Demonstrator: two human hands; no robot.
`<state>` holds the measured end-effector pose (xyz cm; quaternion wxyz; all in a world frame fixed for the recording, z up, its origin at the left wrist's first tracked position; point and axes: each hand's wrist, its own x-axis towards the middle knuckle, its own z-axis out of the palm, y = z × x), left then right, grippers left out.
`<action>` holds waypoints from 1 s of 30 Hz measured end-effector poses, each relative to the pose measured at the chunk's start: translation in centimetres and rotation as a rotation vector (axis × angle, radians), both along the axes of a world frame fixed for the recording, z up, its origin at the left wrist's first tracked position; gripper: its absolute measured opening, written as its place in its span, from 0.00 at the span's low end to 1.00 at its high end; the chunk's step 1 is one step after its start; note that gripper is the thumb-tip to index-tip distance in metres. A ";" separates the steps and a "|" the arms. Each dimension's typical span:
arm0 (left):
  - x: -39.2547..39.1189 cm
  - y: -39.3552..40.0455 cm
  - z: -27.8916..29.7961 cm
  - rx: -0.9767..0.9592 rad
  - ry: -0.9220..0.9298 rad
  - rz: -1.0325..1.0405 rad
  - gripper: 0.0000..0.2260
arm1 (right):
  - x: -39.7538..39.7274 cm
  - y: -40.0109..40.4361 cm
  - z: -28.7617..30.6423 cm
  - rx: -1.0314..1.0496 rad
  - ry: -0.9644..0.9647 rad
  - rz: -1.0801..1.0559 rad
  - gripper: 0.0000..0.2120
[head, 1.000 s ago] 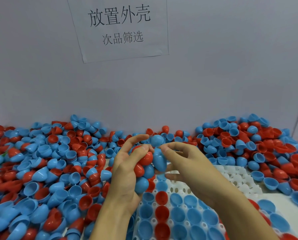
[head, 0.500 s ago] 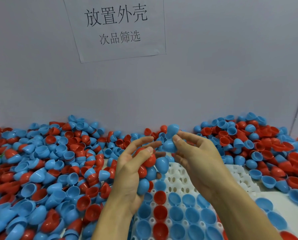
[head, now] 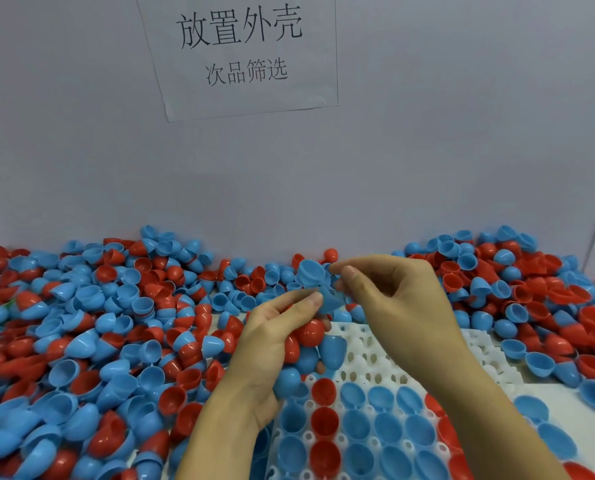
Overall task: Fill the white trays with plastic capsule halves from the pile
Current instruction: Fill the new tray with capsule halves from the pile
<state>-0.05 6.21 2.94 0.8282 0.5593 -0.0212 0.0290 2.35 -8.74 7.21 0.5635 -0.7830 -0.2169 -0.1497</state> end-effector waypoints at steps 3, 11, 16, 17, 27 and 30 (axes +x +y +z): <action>-0.1 0.3 -0.2 -0.004 -0.025 -0.061 0.15 | -0.1 -0.8 0.7 -0.158 -0.017 -0.003 0.08; -0.4 0.5 -0.1 0.109 -0.069 -0.210 0.10 | -0.6 -1.8 1.5 -0.277 -0.032 0.017 0.15; -0.5 1.0 -0.3 0.125 -0.019 -0.236 0.11 | -0.6 -1.2 0.8 -0.495 -0.108 0.020 0.14; -0.5 1.0 -0.2 0.130 -0.009 -0.234 0.10 | -0.4 -1.2 0.6 -0.494 -0.114 0.000 0.11; 1.0 1.4 -0.9 0.048 0.186 0.345 0.07 | 3.8 -0.4 -1.4 -0.969 0.166 -0.093 0.05; 1.0 1.5 -0.9 -0.002 0.158 0.367 0.06 | 4.1 1.2 -3.5 -1.114 0.242 -0.037 0.06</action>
